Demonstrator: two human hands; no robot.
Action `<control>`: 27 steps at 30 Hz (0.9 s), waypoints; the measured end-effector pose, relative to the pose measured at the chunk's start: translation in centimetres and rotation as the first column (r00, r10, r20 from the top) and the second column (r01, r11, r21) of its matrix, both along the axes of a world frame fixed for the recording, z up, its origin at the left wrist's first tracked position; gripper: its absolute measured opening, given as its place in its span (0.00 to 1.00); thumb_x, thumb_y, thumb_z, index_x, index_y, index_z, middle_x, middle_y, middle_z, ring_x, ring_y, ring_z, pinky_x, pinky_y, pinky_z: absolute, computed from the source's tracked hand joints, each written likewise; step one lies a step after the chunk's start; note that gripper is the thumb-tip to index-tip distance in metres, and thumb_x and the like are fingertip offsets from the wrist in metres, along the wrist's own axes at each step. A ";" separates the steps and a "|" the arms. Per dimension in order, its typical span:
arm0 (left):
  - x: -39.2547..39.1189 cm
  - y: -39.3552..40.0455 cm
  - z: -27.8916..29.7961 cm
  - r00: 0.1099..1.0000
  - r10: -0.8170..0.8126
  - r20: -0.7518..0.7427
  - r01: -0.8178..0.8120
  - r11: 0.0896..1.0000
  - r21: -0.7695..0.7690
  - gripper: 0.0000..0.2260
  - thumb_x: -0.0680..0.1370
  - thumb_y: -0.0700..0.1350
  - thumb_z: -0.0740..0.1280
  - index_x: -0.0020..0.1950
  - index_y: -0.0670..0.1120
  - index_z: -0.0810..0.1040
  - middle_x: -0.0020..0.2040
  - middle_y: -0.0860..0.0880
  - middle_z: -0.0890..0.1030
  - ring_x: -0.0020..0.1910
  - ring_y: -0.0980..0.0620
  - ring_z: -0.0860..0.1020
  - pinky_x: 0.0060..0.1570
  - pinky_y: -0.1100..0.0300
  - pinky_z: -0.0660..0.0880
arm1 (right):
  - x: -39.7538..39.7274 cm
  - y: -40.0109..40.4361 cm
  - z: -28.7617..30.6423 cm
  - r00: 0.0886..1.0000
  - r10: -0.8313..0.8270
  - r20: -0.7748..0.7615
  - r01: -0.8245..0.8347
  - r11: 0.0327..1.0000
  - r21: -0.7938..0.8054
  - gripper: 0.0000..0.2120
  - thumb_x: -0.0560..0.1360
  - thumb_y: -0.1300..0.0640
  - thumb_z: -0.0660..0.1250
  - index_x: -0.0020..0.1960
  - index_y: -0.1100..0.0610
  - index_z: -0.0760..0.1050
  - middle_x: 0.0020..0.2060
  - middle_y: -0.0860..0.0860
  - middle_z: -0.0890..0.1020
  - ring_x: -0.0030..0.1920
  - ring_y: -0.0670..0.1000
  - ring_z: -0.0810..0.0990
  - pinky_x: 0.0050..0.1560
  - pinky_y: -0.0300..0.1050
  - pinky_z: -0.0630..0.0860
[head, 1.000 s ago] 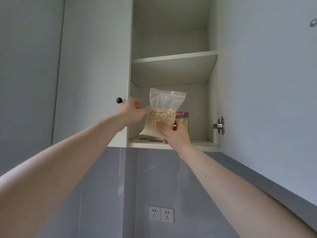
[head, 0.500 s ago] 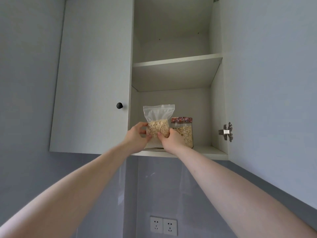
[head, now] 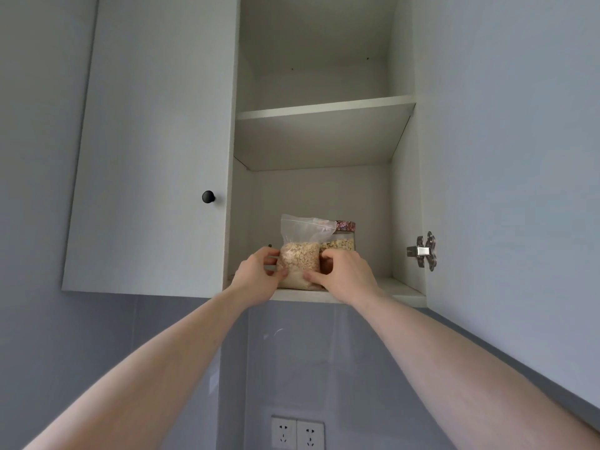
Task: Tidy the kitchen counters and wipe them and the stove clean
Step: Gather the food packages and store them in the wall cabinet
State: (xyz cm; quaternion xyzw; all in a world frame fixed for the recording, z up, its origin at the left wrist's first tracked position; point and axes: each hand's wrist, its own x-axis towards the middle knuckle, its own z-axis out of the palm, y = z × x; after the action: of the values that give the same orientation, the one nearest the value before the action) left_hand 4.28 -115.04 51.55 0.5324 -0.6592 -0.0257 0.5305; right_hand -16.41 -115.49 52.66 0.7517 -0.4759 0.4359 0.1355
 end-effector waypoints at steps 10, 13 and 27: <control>-0.9 -1.4 -1.2 0.980 0.169 0.108 -0.162 0.985 -0.064 0.15 0.82 0.55 0.65 0.69 0.57 0.71 0.61 0.59 0.80 0.59 0.53 0.81 0.53 0.53 0.76 | -0.8 -1.5 -0.9 0.992 0.043 0.116 -0.034 0.997 -0.074 0.33 0.63 0.29 0.76 0.62 0.46 0.77 0.57 0.43 0.71 0.61 0.49 0.70 0.65 0.48 0.71; -1.2 -1.4 -2.3 0.962 0.190 0.196 -0.147 0.965 -0.216 0.21 0.83 0.55 0.60 0.76 0.59 0.60 0.72 0.57 0.70 0.59 0.50 0.79 0.51 0.50 0.76 | -0.9 -1.5 -1.0 0.991 0.019 0.133 -0.002 0.991 -0.133 0.36 0.63 0.30 0.76 0.66 0.44 0.72 0.62 0.46 0.65 0.65 0.52 0.66 0.66 0.50 0.71; -0.9 -1.1 -4.0 0.879 0.219 0.424 -0.094 0.950 -0.297 0.16 0.86 0.55 0.50 0.70 0.63 0.70 0.70 0.63 0.66 0.65 0.55 0.71 0.49 0.50 0.79 | -0.5 -2.7 -0.7 0.984 -0.048 0.171 0.021 0.987 0.158 0.50 0.70 0.35 0.74 0.80 0.39 0.45 0.76 0.51 0.56 0.69 0.60 0.74 0.65 0.58 0.75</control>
State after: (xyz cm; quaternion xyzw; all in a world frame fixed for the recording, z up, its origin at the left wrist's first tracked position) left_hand 3.39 -116.10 47.52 0.4991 -0.7160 0.2311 0.4300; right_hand -16.91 -118.21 51.99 0.7105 -0.5316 0.4592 0.0416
